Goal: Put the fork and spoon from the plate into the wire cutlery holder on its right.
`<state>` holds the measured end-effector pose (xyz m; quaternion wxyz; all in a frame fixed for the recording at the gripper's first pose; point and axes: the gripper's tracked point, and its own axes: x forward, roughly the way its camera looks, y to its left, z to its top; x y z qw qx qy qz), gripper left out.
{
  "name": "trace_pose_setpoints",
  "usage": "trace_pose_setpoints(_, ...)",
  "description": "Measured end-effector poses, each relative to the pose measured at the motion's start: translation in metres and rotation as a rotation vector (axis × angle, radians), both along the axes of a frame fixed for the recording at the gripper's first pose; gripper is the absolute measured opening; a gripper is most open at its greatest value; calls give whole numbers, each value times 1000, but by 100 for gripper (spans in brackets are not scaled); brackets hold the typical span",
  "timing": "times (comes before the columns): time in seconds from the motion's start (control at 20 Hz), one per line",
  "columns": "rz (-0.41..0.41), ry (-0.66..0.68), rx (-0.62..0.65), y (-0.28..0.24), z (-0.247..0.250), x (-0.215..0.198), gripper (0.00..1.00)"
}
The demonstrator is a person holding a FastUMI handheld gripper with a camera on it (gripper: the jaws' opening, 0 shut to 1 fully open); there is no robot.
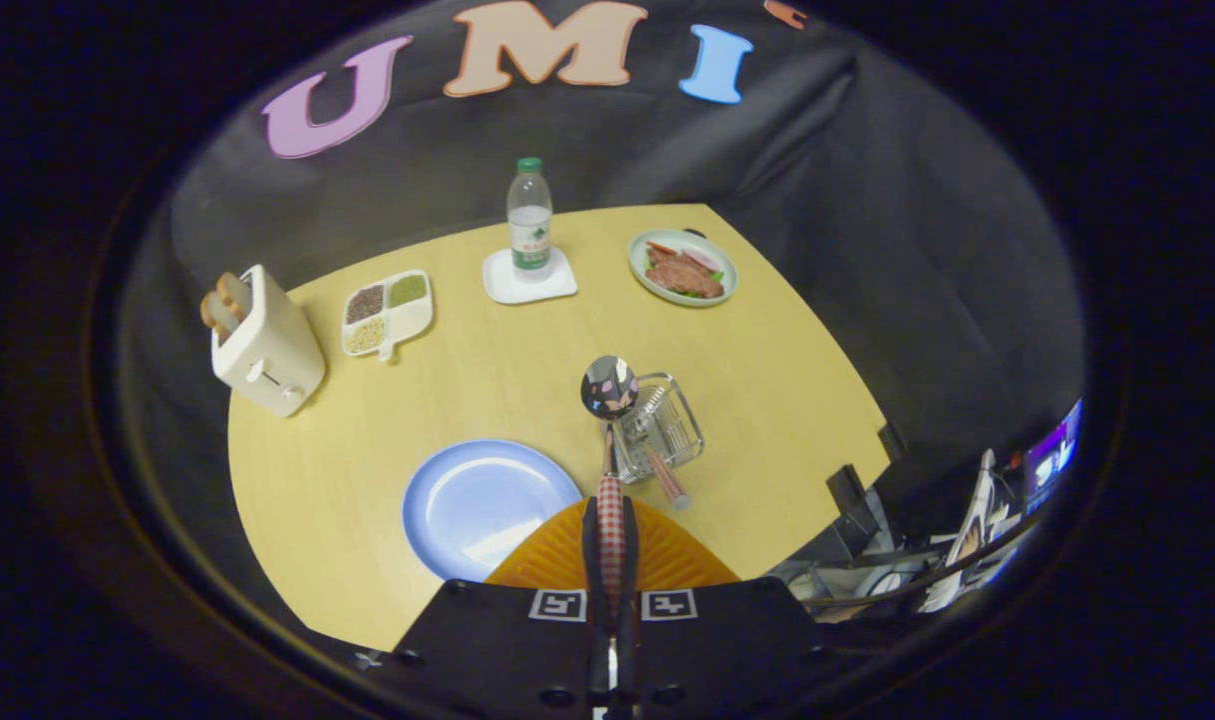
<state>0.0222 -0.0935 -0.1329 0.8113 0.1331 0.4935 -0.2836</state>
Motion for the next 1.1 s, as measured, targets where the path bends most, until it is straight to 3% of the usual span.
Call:
trace_pose_setpoints(0.4,-88,213,155,-21,-38,7,6)
trace_pose_setpoints(0.75,-32,354,252,-28,-73,18,6)
trace_pose_setpoints(1.1,-30,399,312,-39,-85,24,13)
